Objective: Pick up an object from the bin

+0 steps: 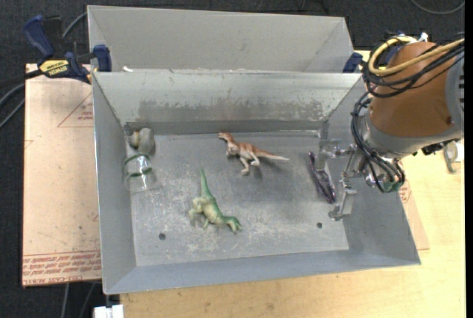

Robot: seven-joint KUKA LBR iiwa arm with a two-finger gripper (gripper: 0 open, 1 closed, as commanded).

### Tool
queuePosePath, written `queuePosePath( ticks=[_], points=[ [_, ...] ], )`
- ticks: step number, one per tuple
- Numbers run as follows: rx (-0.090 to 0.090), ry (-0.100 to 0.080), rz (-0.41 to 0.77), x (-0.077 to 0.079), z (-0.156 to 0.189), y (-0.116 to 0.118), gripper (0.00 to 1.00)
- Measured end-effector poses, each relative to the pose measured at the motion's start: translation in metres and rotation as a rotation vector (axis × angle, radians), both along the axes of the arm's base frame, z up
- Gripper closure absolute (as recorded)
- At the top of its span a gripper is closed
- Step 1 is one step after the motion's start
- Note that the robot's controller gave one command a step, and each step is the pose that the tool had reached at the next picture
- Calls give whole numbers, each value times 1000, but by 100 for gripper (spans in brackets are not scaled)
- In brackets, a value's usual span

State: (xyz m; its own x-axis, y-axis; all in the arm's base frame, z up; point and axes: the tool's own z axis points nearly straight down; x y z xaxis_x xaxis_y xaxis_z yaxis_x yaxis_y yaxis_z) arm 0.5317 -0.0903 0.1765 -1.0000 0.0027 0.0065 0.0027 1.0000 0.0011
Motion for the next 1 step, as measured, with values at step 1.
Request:
queuePosePath(
  ticks=[1],
  points=[
    [-1, -8, 3, 2, 4, 1, 0]
  ],
)
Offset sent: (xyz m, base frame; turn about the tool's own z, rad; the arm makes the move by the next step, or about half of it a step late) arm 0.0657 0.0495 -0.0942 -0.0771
